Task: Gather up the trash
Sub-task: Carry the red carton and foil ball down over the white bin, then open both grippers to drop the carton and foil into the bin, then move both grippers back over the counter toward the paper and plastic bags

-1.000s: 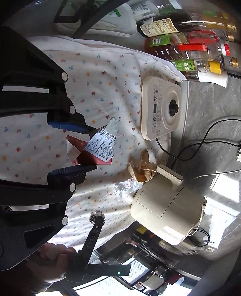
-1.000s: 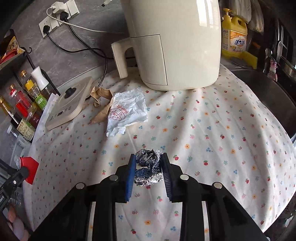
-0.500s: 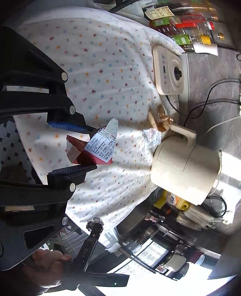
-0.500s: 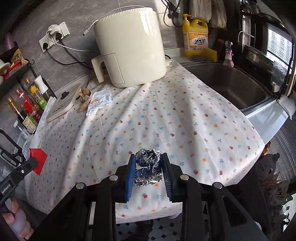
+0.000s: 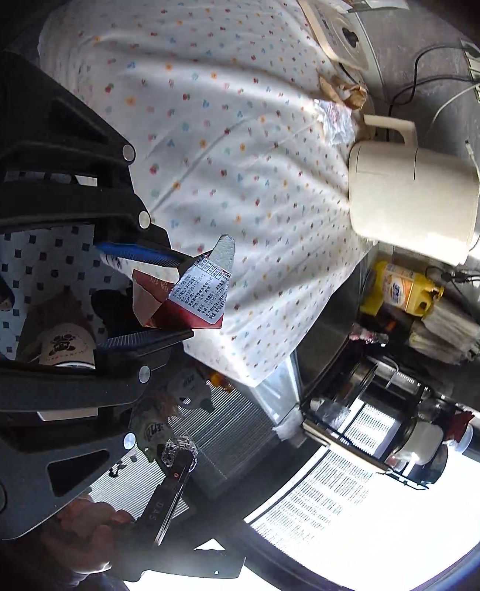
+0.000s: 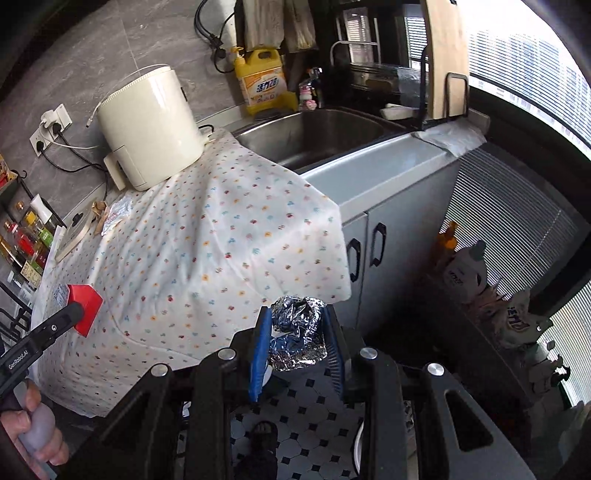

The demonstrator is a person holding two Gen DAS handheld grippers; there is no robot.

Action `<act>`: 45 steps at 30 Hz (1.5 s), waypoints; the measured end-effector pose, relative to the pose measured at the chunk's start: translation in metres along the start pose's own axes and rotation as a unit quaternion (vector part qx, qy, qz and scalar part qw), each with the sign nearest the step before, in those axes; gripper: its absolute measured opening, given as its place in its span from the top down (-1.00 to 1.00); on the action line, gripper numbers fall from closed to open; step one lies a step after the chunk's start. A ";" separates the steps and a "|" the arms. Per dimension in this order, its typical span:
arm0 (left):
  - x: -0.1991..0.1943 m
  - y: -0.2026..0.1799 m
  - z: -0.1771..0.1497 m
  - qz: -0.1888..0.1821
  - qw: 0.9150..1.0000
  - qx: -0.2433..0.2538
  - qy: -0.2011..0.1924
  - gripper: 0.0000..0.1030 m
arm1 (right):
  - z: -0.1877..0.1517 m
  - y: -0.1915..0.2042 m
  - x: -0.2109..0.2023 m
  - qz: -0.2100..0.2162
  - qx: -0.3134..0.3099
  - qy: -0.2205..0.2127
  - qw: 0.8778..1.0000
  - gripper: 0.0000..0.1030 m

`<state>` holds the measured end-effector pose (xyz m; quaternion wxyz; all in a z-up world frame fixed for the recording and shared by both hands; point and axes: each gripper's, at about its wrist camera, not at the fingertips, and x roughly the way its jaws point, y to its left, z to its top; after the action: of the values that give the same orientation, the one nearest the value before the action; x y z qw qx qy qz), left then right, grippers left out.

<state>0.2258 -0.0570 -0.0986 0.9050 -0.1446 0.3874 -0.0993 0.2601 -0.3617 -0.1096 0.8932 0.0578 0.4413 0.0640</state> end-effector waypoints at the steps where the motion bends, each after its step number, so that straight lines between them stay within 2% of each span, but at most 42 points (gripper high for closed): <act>1: 0.006 -0.012 -0.003 -0.009 1.000 0.009 0.006 0.35 | -0.005 -0.014 -0.005 -0.007 0.009 0.002 1.000 0.61; 4: 0.026 -0.048 -0.015 -0.037 0.998 0.036 0.026 0.35 | -0.023 -0.056 -0.021 -0.033 0.042 0.000 0.999 0.61; 8: 0.054 -0.089 -0.034 -0.068 0.994 0.064 0.057 0.36 | -0.050 -0.104 -0.032 -0.061 0.078 0.007 0.995 0.82; 12: 0.082 -0.117 -0.055 -0.082 0.988 0.086 0.095 0.35 | -0.080 -0.141 -0.030 -0.073 0.116 0.027 0.990 0.82; 17: 0.107 -0.137 -0.074 -0.094 0.981 0.103 0.133 0.36 | -0.114 -0.167 -0.024 -0.079 0.151 0.050 0.984 0.75; 20: 0.121 -0.153 -0.084 -0.109 0.974 0.121 0.155 0.36 | -0.129 -0.178 -0.028 -0.088 0.172 0.053 0.980 0.56; 24: 0.136 -0.177 -0.099 -0.135 0.963 0.145 0.180 0.36 | -0.142 -0.188 -0.038 -0.099 0.190 0.052 0.975 0.49; 27: 0.150 -0.196 -0.109 -0.155 0.954 0.160 0.200 0.35 | -0.150 -0.195 -0.052 -0.115 0.204 0.044 0.971 0.19; 30: 0.158 -0.215 -0.119 -0.183 0.942 0.170 0.222 0.34 | -0.154 -0.202 -0.063 -0.128 0.211 0.040 0.968 0.13; 31: 0.161 -0.221 -0.122 -0.196 0.938 0.170 0.231 0.28 | -0.156 -0.205 -0.067 -0.132 0.215 0.038 0.967 0.05; 32: 0.163 -0.225 -0.125 -0.209 0.933 0.169 0.241 -0.06 | -0.156 -0.207 -0.071 -0.138 0.218 0.035 0.966 -0.08; 33: 0.163 -0.228 -0.126 -0.216 0.930 0.168 0.244 -0.20 | -0.157 -0.210 -0.075 -0.143 0.221 0.030 0.964 -0.14; 34: 0.161 -0.229 -0.125 -0.221 0.931 0.166 0.239 -0.40 | -0.156 -0.211 -0.079 -0.147 0.224 0.025 0.963 -0.23; 37: 0.153 -0.224 -0.115 -0.221 0.936 0.161 0.223 -0.53 | -0.152 -0.213 -0.085 -0.150 0.228 0.017 0.962 -0.40; 38: 0.151 -0.221 -0.110 -0.214 0.939 0.160 0.218 -0.64 | -0.149 -0.211 -0.085 -0.149 0.227 0.015 0.962 -0.48; 42: 0.134 -0.194 -0.082 -0.185 0.954 0.147 0.183 -0.77 | -0.131 -0.193 -0.079 -0.137 0.214 0.003 0.967 -0.68; 44: 0.123 -0.177 -0.065 -0.165 0.963 0.138 0.162 -0.87 | -0.119 -0.178 -0.073 -0.128 0.204 -0.005 0.971 -0.84; 45: 0.117 -0.168 -0.056 -0.155 0.967 0.132 0.151 -0.88 | -0.113 -0.169 -0.070 -0.121 0.198 -0.009 0.973 -0.85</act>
<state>0.2531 -0.2593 -0.1579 0.8205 -0.0653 0.4761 -0.3097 0.1389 -0.5349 -0.1498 0.8691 0.1803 0.4407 -0.1342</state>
